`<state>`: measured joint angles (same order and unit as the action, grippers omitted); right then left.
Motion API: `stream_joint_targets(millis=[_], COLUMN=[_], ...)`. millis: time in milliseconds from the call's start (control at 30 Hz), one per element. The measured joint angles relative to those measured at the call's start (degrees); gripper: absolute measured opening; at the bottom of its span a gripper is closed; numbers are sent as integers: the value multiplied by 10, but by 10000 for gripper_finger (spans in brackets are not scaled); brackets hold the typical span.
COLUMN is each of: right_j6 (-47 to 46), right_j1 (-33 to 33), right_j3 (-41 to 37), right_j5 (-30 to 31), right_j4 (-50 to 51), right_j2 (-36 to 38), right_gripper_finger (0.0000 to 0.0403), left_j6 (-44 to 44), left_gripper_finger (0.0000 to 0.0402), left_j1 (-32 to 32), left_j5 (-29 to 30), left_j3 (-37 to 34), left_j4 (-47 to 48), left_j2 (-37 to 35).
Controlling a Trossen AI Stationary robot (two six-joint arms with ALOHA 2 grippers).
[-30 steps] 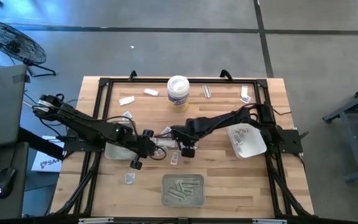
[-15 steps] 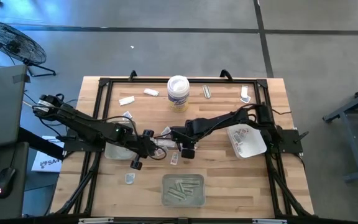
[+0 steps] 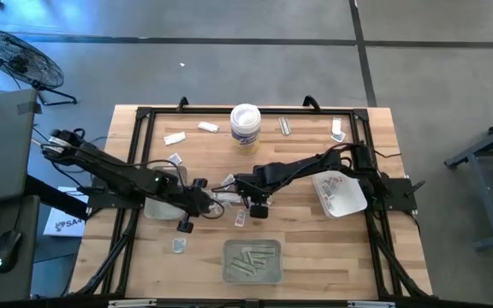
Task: Pick & Place First Aid Supplies
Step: Put the blue alcohol pad into the top gray bin
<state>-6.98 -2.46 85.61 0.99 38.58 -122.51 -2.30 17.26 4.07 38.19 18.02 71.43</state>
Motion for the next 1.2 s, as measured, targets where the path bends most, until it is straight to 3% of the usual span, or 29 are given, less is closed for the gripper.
stream_joint_targets(millis=[300, 567, 733, 1000, 1200], right_j6=[0, 0, 0, 30, 73], right_j1=[-9, -26, -46, -79, -101], right_j3=[-4, -3, -3, -2, -2], right_j5=[26, 73, 137, 246, 315], right_j4=[7, 7, 5, -68, -130], right_j2=[17, 59, 94, 127, 135], right_gripper_finger=[1, 1, 1, 2, 2], left_j6=[-16, -50, -73, -103, -141], left_gripper_finger=[1, 5, 48, 156, 191], left_j1=[0, -1, 0, -5, -45], left_j5=[42, 109, 128, 158, 155], left_j3=[-27, -27, -27, -27, -27], left_j4=[-13, -13, -40, -131, -157], left_j2=[-86, -98, -98, -94, -82])
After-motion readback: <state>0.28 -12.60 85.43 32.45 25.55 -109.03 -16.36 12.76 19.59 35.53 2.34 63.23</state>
